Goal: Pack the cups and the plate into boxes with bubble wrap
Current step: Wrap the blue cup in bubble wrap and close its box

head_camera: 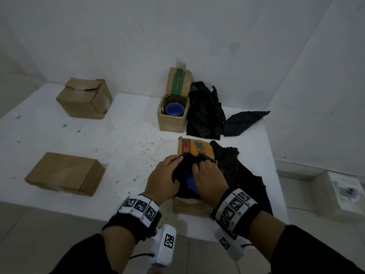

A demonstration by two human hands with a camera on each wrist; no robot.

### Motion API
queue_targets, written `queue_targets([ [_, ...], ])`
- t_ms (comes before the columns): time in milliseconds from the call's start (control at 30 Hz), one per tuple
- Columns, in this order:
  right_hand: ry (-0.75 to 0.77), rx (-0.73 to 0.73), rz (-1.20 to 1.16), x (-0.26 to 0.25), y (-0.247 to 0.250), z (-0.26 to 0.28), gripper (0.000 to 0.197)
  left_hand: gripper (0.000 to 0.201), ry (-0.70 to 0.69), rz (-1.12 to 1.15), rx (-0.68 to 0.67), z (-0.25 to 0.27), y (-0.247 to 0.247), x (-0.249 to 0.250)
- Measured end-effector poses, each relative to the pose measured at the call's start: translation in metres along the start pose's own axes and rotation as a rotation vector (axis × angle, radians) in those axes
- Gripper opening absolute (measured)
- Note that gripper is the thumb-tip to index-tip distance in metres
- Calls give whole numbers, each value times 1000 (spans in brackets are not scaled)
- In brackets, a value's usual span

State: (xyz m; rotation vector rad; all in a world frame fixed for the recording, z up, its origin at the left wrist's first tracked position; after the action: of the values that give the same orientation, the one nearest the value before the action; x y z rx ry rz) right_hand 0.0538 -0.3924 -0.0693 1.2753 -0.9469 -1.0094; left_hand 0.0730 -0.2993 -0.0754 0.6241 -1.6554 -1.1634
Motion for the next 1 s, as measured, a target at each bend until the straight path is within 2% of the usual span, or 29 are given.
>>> queue_targets([
  [100,-23,-123,-110,0,-13,-4,54,69,9,19,16,2,-2,0],
  [300,-114,-256,-235,9,-27,-19,37,69,-5,55,59,8,-12,-3],
  [433,-88,-344,-235,7,-39,-31,37,69,-22,101,76,8,-12,-3],
  [533,-18,-278,-256,5,-36,-34,34,66,-45,142,68,10,-13,-5],
  [633,68,-72,-289,0,-21,-24,36,65,-51,210,49,12,-17,-9],
  [733,255,123,-422,-15,-4,-10,41,71,-12,340,27,12,-21,-8],
  [767,290,86,-494,-20,-3,-8,46,72,14,412,6,12,-23,-8],
  [867,256,-48,-663,-21,-8,-10,54,70,128,710,-56,9,-33,-16],
  [1000,317,-107,-632,-23,-9,-15,60,58,212,904,-66,5,-39,-24],
])
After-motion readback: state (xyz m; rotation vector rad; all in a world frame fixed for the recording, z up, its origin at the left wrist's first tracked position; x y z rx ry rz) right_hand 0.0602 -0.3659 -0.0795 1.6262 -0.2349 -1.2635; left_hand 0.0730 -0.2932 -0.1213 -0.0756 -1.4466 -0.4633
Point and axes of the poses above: each hand's wrist, its own z-axis away from the middle knuckle, its own y-axis out of the back of the hand, x = y × z, the point moved 10 cm from there along -z, towards the middle knuckle, and after that the axes turned 12 degrees about -z, right-handed, at the moved point
